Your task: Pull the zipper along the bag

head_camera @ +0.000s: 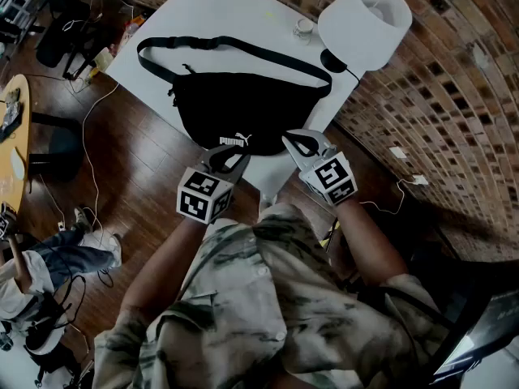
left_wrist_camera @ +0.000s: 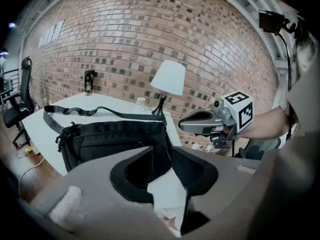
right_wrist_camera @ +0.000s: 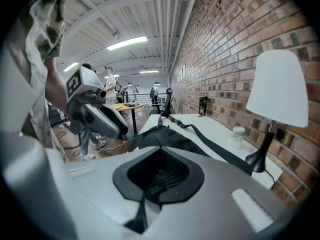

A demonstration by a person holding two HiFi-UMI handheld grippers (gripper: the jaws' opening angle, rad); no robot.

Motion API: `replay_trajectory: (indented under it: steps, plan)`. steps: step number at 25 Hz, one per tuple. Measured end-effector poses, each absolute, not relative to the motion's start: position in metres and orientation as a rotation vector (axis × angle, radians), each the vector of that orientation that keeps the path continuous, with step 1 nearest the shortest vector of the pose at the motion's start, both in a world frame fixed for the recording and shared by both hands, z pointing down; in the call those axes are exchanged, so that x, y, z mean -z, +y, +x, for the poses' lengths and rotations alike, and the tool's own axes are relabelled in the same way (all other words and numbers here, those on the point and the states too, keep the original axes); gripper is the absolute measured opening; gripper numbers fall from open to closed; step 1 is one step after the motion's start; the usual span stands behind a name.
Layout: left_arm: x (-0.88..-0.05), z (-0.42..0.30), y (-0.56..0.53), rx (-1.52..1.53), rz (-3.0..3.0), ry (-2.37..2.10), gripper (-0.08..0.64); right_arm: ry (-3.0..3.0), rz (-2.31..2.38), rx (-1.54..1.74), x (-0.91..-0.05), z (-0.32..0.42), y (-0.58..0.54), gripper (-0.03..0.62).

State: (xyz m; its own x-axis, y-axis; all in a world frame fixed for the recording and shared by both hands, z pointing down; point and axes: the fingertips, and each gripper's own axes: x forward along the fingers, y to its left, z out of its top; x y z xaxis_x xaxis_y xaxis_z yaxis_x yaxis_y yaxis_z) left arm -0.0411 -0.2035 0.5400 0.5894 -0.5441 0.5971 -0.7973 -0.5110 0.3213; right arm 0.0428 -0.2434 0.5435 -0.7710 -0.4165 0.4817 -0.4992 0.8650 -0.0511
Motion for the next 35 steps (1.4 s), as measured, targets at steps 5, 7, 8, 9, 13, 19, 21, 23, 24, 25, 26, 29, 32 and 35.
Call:
replay_trajectory:
  steps: [5, 7, 8, 9, 13, 19, 21, 23, 24, 25, 26, 29, 32, 35]
  plan:
    - [-0.58, -0.022, -0.264, -0.707, 2.149, -1.147, 0.141, -2.539, 0.59, -0.212, -0.579, 0.04, -0.299, 0.008]
    - [-0.597, -0.018, -0.277, -0.76, 2.101, -1.176, 0.146, -2.514, 0.563, -0.218, -0.597, 0.038, -0.313, 0.008]
    - [-0.604, -0.016, -0.28, -0.782, 2.076, -1.19, 0.147, -2.5, 0.549, -0.222, -0.605, 0.037, -0.316, 0.008]
    - [-0.612, -0.015, -0.283, -0.803, 2.054, -1.206, 0.149, -2.486, 0.535, -0.227, -0.613, 0.036, -0.319, 0.008]
    - [-0.631, -0.014, -0.297, -0.896, 1.984, -1.287, 0.169, -2.437, 0.484, -0.262, -0.639, 0.032, -0.321, 0.008]
    - [-0.664, -0.017, -0.298, -1.062, 1.931, -1.345, 0.172, -2.401, 0.453, -0.24, -0.66, 0.023, -0.315, 0.007]
    - [-0.665, -0.017, -0.297, -1.094, 1.945, -1.335, 0.162, -2.398, 0.448, -0.247, -0.662, 0.022, -0.315, 0.007]
    - [-0.666, -0.015, -0.293, -1.114, 1.957, -1.297, 0.073, -2.399, 0.452, -0.26, -0.664, 0.024, -0.315, 0.006]
    - [-0.666, -0.014, -0.291, -1.116, 1.961, -1.276, 0.026, -2.399, 0.456, -0.263, -0.664, 0.025, -0.315, 0.006]
    - [-0.667, -0.015, -0.289, -1.114, 1.963, -1.257, 0.025, -2.398, 0.46, -0.266, -0.665, 0.025, -0.315, 0.006]
    - [-0.667, -0.016, -0.288, -1.107, 1.965, -1.243, 0.025, -2.396, 0.464, -0.269, -0.665, 0.025, -0.315, 0.006]
    - [-0.665, -0.023, -0.288, -1.089, 1.971, -1.217, 0.024, -2.385, 0.476, -0.288, -0.667, 0.026, -0.315, 0.006]
    - [-0.657, -0.033, -0.288, -1.083, 1.98, -1.189, 0.023, -2.361, 0.485, -0.293, -0.67, 0.028, -0.316, 0.006]
    - [-0.649, -0.045, -0.292, -1.062, 2.014, -1.151, 0.021, -2.335, 0.496, -0.294, -0.672, 0.028, -0.316, 0.006]
